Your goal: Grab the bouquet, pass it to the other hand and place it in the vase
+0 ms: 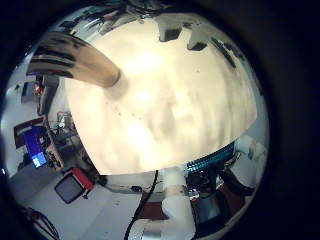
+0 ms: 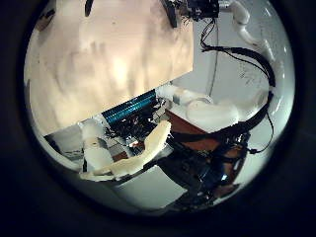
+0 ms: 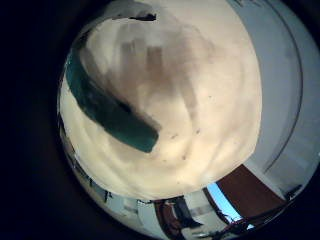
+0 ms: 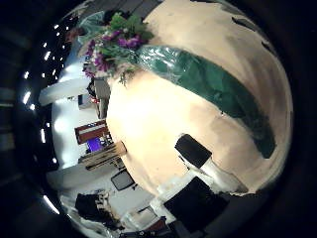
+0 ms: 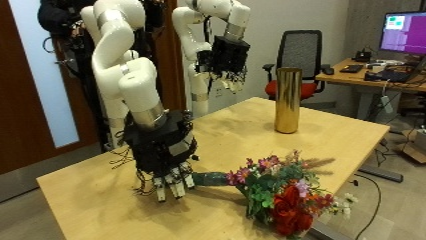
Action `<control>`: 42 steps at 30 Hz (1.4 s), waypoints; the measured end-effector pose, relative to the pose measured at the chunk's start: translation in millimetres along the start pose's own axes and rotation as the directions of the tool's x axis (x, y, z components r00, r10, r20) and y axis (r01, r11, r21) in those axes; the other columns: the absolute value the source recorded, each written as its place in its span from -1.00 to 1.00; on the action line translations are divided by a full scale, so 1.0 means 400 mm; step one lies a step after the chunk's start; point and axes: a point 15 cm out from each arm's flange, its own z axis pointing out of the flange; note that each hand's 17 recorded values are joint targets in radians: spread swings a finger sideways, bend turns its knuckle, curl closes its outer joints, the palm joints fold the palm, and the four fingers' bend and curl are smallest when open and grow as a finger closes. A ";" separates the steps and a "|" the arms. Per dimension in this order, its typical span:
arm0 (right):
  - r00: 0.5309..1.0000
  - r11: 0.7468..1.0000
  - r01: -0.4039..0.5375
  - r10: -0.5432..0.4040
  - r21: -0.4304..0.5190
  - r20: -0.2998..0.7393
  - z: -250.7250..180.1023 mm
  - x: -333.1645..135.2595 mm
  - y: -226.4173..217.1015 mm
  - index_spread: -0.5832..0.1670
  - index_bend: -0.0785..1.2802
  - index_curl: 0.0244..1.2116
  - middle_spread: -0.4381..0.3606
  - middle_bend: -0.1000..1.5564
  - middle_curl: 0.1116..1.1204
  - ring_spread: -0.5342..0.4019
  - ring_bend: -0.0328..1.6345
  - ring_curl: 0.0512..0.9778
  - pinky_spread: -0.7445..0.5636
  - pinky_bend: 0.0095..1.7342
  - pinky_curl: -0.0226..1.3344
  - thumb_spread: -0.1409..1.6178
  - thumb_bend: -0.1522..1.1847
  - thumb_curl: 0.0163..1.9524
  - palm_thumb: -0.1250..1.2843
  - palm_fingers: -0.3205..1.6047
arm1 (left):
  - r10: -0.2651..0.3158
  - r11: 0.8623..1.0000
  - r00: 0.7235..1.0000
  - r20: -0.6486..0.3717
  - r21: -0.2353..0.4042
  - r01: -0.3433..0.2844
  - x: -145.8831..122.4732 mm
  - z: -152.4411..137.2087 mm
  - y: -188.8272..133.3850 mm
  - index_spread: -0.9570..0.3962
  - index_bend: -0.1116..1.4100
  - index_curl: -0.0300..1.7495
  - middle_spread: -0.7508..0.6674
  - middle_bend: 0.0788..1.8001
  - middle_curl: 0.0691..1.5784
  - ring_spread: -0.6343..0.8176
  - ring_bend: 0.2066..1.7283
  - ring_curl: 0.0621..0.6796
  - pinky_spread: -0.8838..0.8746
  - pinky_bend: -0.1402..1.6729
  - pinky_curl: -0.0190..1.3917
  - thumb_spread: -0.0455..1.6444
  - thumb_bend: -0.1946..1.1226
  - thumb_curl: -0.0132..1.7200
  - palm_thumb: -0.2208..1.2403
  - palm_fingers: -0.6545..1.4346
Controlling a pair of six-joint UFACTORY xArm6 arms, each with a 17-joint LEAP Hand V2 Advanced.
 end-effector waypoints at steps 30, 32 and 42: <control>0.998 0.987 0.019 -0.027 -0.160 -0.051 0.110 -0.001 0.045 0.29 -0.61 -0.50 0.31 -0.32 -0.48 0.14 -0.07 -0.64 0.40 -0.52 -0.68 0.24 -0.80 -0.55 0.32 -0.27 | -0.005 1.000 1.000 0.003 0.010 0.005 0.003 -0.012 -0.006 0.63 -0.64 -0.62 0.42 -0.85 -0.62 0.40 -0.53 -0.68 0.51 -0.56 -0.54 0.07 -0.76 -0.62 -0.33 -0.16; 0.998 0.988 0.025 -0.033 -0.154 -0.053 0.102 -0.005 0.033 0.26 -0.61 -0.49 0.27 -0.28 -0.46 0.10 -0.06 -0.64 0.38 -0.54 -0.69 0.23 -0.80 -0.54 0.34 -0.23 | -0.003 1.000 1.000 0.004 0.012 0.003 0.006 -0.013 -0.008 0.63 -0.64 -0.62 0.43 -0.85 -0.62 0.42 -0.52 -0.67 0.52 -0.56 -0.54 0.07 -0.75 -0.62 -0.33 -0.16; 0.997 0.993 0.049 -0.055 -0.107 -0.053 0.058 -0.026 0.012 -0.35 -0.39 -0.25 -0.52 -0.03 -0.22 -0.52 0.20 -0.42 -0.52 -0.18 -0.64 0.10 -0.82 -0.50 0.44 0.58 | -0.006 1.000 1.000 0.002 0.014 0.006 0.004 -0.013 -0.010 0.63 -0.64 -0.62 0.42 -0.84 -0.62 0.41 -0.52 -0.66 0.51 -0.55 -0.54 0.07 -0.75 -0.62 -0.32 -0.15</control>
